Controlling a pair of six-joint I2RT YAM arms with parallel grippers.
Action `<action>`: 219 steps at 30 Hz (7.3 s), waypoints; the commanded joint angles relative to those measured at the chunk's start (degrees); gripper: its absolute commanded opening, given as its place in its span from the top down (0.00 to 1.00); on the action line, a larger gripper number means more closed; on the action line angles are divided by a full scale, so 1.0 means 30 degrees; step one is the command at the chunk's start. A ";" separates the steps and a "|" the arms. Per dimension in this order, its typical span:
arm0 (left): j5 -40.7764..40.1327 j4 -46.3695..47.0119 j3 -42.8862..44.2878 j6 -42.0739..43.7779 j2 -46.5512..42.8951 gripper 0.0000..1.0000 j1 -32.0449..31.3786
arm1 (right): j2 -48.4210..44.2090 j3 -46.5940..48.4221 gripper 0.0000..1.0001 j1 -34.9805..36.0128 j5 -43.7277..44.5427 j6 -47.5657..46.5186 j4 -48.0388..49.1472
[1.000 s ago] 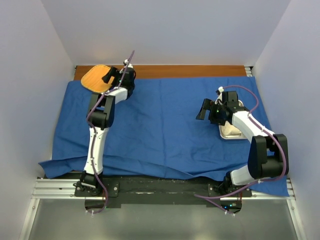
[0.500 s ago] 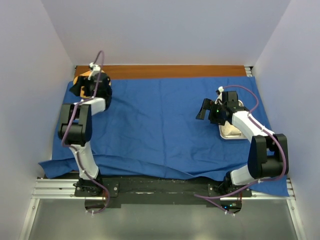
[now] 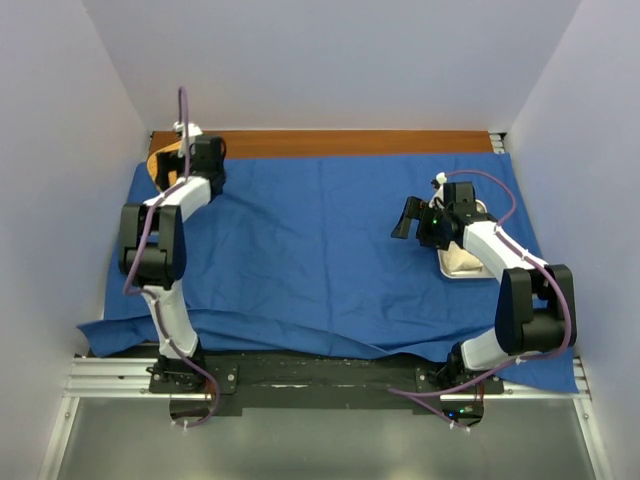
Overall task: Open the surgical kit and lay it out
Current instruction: Adjust the distractor in the surgical kit, then smooth out the surgical kit at the center of the board.
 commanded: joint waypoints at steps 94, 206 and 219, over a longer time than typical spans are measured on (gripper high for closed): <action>1.2452 -0.8981 -0.0818 -0.8257 0.2351 0.04 -0.0495 | 0.9928 0.8961 0.02 0.4479 0.7625 -0.2868 -0.4363; 0.8441 -1.1823 -1.2883 -1.4938 -1.0530 0.03 0.6947 | -0.4097 -0.6236 0.01 0.1851 0.1800 0.2547 -0.6269; 0.9141 -1.1857 -1.0515 -1.3212 -1.1968 0.02 0.7241 | -0.6622 -0.3021 0.02 -0.0033 0.6919 0.4163 -0.7822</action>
